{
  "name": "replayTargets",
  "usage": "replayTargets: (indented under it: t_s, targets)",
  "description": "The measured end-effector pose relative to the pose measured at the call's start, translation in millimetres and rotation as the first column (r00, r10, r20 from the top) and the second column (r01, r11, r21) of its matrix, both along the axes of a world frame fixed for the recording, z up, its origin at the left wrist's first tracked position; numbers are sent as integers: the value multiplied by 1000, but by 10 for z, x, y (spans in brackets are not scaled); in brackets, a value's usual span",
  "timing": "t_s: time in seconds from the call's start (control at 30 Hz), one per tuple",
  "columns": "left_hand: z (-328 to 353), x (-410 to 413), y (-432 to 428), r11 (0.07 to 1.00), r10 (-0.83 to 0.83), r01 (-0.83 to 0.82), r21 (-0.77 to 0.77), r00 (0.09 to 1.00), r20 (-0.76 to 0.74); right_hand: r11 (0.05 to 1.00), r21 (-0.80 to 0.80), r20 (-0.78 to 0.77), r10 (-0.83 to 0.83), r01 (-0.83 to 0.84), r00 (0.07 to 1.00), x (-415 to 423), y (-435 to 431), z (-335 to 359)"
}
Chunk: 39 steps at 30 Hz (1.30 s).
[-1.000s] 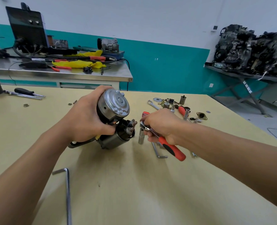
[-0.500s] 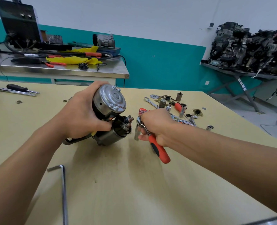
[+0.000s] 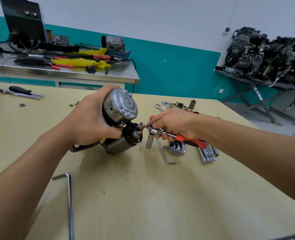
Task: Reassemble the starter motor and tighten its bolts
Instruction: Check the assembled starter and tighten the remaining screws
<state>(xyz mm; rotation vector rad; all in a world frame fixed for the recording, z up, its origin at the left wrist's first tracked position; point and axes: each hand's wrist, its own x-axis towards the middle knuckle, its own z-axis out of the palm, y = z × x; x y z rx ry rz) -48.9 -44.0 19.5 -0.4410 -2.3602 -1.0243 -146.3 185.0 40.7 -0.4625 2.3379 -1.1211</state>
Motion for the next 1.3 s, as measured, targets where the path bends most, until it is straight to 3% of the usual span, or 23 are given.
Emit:
replayTargets:
  t_s: [0.3, 0.47, 0.57, 0.67, 0.77, 0.9, 1.0, 1.3]
  targets:
    - [-1, -7, -3, 1000, 2, -2, -6, 1000, 11, 990, 96, -130, 116, -104, 985, -21, 39, -109]
    - [9, 4, 8, 1000, -3, 3, 4, 1000, 22, 972, 203, -346, 182, -116, 920, 87, 27, -163]
    - [18, 15, 16, 1000, -3, 3, 1, 1000, 31, 974, 193, -301, 171, -116, 938, 144, 38, -130]
    - [27, 11, 23, 1000, 9, -9, -1, 999, 38, 996, 65, -244, 72, -57, 967, 171, 135, -50]
    - [24, -10, 18, 1000, 30, -30, -3, 998, 46, 999, 11, -451, 48, -48, 891, 204, 237, 55]
    - [42, -42, 9, 999, 43, -43, 1, 997, 67, 960, -226, -518, 24, -164, 855, 280, 237, 116]
    - [48, -39, 12, 1000, 27, -27, -1, 997, 69, 945, -214, -669, 43, -248, 742, 345, 143, 45]
    - [45, -53, 2, 1000, 25, -25, 3, 997, 73, 887, -89, -898, 125, -453, 421, 259, 134, -192]
